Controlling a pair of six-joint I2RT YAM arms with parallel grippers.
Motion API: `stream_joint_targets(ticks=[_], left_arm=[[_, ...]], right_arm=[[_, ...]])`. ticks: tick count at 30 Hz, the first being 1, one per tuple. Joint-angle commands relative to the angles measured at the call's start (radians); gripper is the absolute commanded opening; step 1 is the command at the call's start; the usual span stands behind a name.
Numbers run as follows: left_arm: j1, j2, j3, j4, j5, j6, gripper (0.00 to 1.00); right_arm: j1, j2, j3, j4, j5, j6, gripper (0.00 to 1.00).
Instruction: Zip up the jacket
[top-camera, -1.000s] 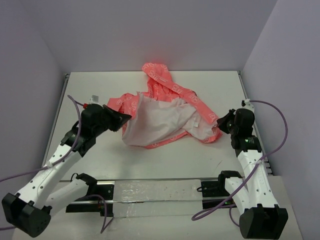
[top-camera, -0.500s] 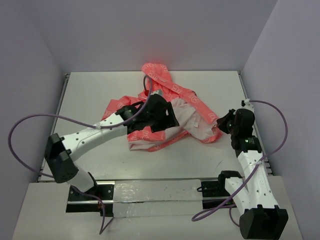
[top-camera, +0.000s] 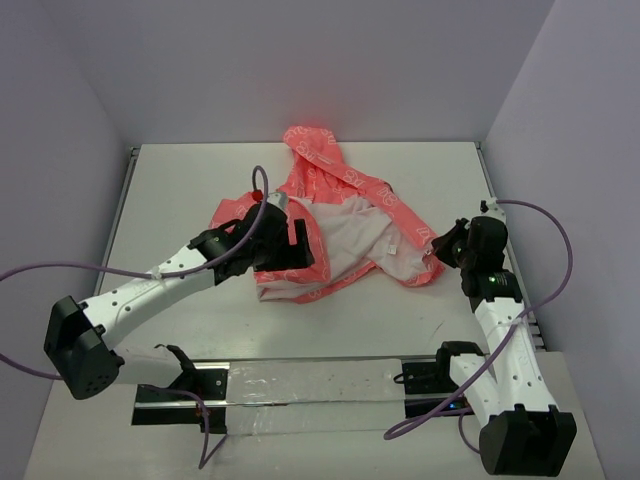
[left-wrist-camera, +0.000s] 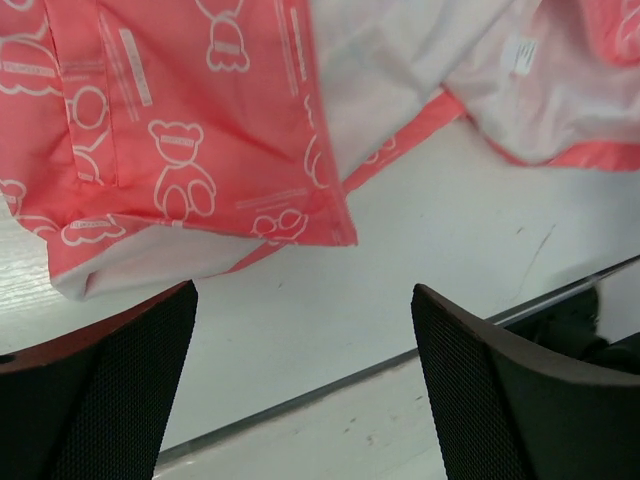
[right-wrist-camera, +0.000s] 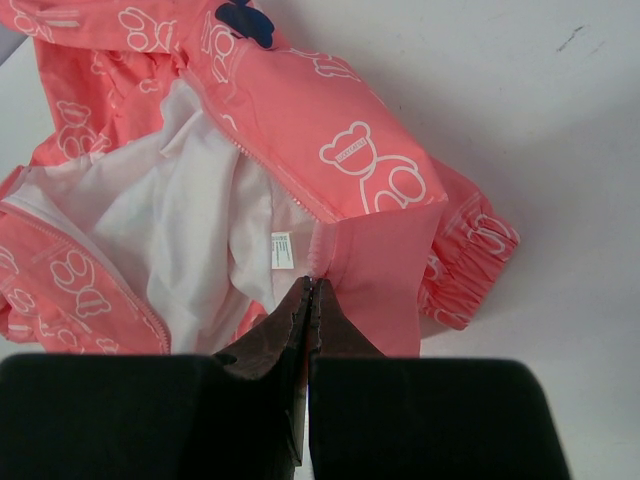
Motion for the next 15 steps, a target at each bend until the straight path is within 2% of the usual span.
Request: stream_joint_targets(ticks=[1, 5, 9, 15], left_arm=[[-0.043, 0.001, 0.025, -0.013, 0.041, 0.202, 0.92], [-0.124, 0.050, 0.142, -0.147, -0.071, 0.374, 0.92], [-0.209, 0.137, 0.224, -0.180, -0.144, 0.542, 0.90], [-0.252, 0.306, 0.303, -0.207, -0.144, 0.654, 0.85]], right_arm=[[0.007, -0.004, 0.004, 0.046, -0.012, -0.012, 0.00], [0.009, 0.004, 0.003, 0.052, -0.016, -0.004, 0.00], [0.009, 0.006, -0.003, 0.057, -0.017, 0.003, 0.00], [0.009, -0.001, 0.002, 0.046, -0.010, 0.000, 0.00]])
